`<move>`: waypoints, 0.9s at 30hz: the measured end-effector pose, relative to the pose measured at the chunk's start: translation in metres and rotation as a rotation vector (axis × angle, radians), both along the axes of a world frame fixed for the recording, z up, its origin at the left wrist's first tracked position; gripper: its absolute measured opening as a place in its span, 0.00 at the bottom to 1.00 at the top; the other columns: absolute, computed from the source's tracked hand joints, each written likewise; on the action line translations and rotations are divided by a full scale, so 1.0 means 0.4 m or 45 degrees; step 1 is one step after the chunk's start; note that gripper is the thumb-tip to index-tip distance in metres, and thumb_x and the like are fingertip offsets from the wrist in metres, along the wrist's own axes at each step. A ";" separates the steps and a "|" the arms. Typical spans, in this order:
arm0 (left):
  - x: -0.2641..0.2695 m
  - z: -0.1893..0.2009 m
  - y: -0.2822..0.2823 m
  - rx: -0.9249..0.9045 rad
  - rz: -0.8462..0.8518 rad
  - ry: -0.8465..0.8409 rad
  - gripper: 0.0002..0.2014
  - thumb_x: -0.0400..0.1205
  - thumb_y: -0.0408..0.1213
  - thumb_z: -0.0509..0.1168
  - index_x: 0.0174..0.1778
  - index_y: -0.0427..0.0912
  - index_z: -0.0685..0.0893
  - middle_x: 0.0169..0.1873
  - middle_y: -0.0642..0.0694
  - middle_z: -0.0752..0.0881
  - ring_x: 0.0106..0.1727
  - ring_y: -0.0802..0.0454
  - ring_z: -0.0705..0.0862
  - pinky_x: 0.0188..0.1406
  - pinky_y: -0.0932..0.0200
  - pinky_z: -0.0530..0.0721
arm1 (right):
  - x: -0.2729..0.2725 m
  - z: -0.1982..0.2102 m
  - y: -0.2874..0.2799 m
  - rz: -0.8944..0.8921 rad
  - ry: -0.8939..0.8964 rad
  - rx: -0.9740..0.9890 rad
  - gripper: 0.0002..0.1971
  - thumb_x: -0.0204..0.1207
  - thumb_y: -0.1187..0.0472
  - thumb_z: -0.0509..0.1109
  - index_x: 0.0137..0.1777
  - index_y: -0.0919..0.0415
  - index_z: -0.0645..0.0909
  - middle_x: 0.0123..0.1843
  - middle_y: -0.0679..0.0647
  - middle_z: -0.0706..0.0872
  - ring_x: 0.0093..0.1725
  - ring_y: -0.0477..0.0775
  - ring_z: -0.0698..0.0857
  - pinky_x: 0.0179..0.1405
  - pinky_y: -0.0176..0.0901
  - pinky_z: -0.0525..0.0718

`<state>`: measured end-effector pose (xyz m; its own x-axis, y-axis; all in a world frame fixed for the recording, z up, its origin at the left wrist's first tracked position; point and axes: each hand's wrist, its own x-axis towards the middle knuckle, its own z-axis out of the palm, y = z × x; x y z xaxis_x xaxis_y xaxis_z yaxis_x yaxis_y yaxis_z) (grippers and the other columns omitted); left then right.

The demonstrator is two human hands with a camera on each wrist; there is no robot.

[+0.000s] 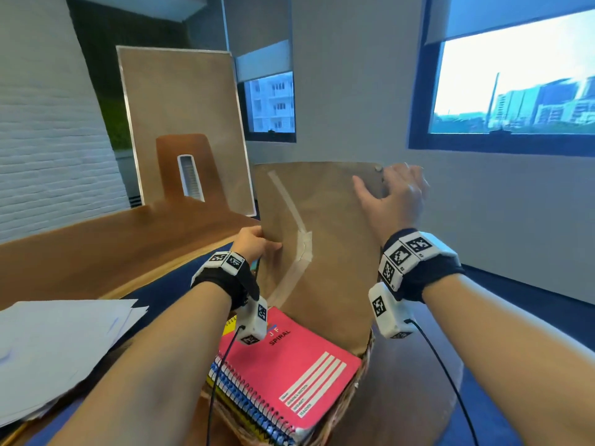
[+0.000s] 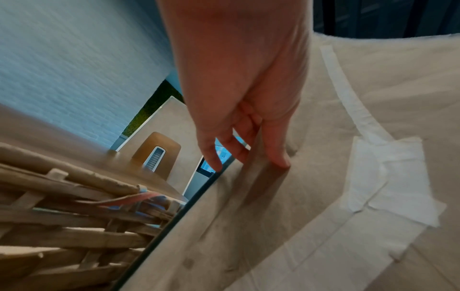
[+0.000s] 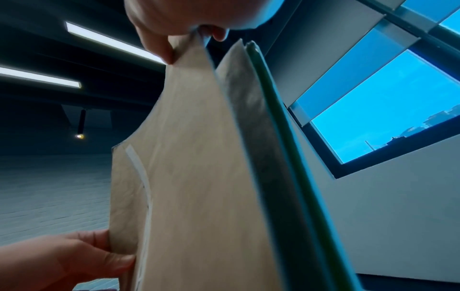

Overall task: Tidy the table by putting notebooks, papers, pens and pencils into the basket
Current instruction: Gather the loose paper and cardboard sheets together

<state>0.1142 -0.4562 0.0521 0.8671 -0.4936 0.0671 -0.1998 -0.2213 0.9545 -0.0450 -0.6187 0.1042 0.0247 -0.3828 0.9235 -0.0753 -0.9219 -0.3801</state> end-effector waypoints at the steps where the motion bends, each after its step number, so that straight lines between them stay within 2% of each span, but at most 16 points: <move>1: 0.001 -0.004 -0.002 0.040 -0.008 -0.019 0.16 0.73 0.20 0.71 0.57 0.34 0.85 0.45 0.44 0.86 0.50 0.48 0.84 0.53 0.55 0.80 | 0.001 -0.006 -0.004 -0.006 0.017 0.008 0.18 0.66 0.45 0.70 0.26 0.58 0.72 0.32 0.55 0.80 0.45 0.56 0.76 0.51 0.42 0.66; 3: -0.001 -0.006 -0.004 0.097 -0.022 -0.042 0.16 0.73 0.20 0.71 0.56 0.35 0.85 0.46 0.45 0.86 0.50 0.48 0.84 0.53 0.55 0.80 | 0.005 -0.018 -0.010 0.002 0.042 0.041 0.20 0.66 0.44 0.68 0.26 0.60 0.73 0.34 0.55 0.81 0.45 0.57 0.76 0.54 0.41 0.65; 6: 0.013 -0.002 -0.003 0.157 -0.021 -0.073 0.13 0.71 0.21 0.74 0.49 0.38 0.87 0.47 0.43 0.88 0.55 0.42 0.86 0.62 0.47 0.82 | 0.007 -0.018 -0.006 0.027 0.066 0.108 0.21 0.66 0.42 0.67 0.33 0.63 0.79 0.37 0.57 0.82 0.46 0.61 0.79 0.57 0.44 0.66; 9: 0.061 -0.013 -0.008 0.173 -0.007 -0.115 0.13 0.68 0.24 0.77 0.47 0.39 0.90 0.49 0.41 0.90 0.55 0.42 0.87 0.63 0.42 0.82 | 0.001 -0.013 -0.008 0.036 0.086 0.173 0.18 0.70 0.46 0.69 0.38 0.64 0.81 0.44 0.59 0.82 0.51 0.62 0.78 0.62 0.49 0.69; 12: 0.025 0.007 0.001 0.219 0.002 -0.179 0.14 0.70 0.25 0.76 0.51 0.37 0.89 0.48 0.43 0.89 0.53 0.46 0.87 0.63 0.49 0.82 | -0.007 -0.023 -0.015 0.030 0.071 0.218 0.14 0.72 0.53 0.73 0.37 0.66 0.80 0.49 0.61 0.80 0.53 0.63 0.77 0.65 0.56 0.71; 16: 0.003 -0.001 0.001 0.293 0.009 -0.251 0.14 0.74 0.25 0.73 0.56 0.35 0.87 0.47 0.45 0.86 0.49 0.51 0.82 0.54 0.58 0.79 | -0.011 -0.049 -0.019 0.022 0.085 0.228 0.15 0.71 0.54 0.74 0.34 0.66 0.78 0.49 0.61 0.79 0.53 0.63 0.77 0.64 0.57 0.72; 18: -0.004 0.000 0.001 0.310 0.004 -0.260 0.14 0.75 0.24 0.72 0.57 0.34 0.86 0.49 0.43 0.86 0.49 0.51 0.81 0.53 0.60 0.78 | -0.014 -0.051 -0.019 0.025 0.090 0.226 0.15 0.71 0.54 0.74 0.35 0.66 0.78 0.50 0.61 0.79 0.54 0.63 0.76 0.64 0.56 0.72; 20: -0.007 0.005 0.001 0.337 -0.003 -0.249 0.15 0.75 0.24 0.72 0.58 0.34 0.86 0.53 0.41 0.87 0.52 0.48 0.82 0.55 0.58 0.78 | -0.015 -0.047 -0.019 0.033 0.086 0.241 0.15 0.70 0.54 0.75 0.36 0.66 0.78 0.52 0.60 0.79 0.55 0.62 0.76 0.64 0.53 0.72; 22: -0.010 0.010 0.001 0.364 -0.005 -0.250 0.16 0.76 0.25 0.72 0.60 0.35 0.85 0.56 0.40 0.87 0.58 0.45 0.83 0.57 0.57 0.78 | -0.016 -0.045 -0.019 0.065 0.063 0.269 0.15 0.67 0.53 0.77 0.43 0.64 0.81 0.56 0.60 0.78 0.58 0.60 0.76 0.65 0.52 0.72; 23: -0.011 0.010 0.001 0.371 -0.005 -0.247 0.17 0.76 0.25 0.71 0.60 0.35 0.85 0.56 0.40 0.87 0.60 0.44 0.83 0.57 0.58 0.78 | -0.018 -0.045 -0.017 0.108 0.054 0.305 0.19 0.66 0.52 0.78 0.49 0.64 0.80 0.59 0.59 0.77 0.60 0.59 0.76 0.66 0.50 0.73; 25: -0.011 0.008 0.003 0.378 0.003 -0.243 0.17 0.76 0.25 0.71 0.61 0.35 0.84 0.58 0.39 0.86 0.61 0.44 0.83 0.55 0.59 0.77 | -0.024 -0.047 -0.014 0.227 0.051 0.449 0.32 0.63 0.52 0.81 0.63 0.63 0.74 0.65 0.58 0.73 0.65 0.54 0.75 0.64 0.40 0.72; 27: -0.012 0.003 0.003 0.390 0.014 -0.266 0.18 0.76 0.25 0.71 0.63 0.35 0.84 0.59 0.39 0.86 0.62 0.44 0.82 0.55 0.61 0.76 | -0.029 -0.054 -0.009 0.308 0.087 0.643 0.41 0.62 0.50 0.82 0.71 0.60 0.66 0.69 0.56 0.71 0.66 0.49 0.74 0.60 0.31 0.69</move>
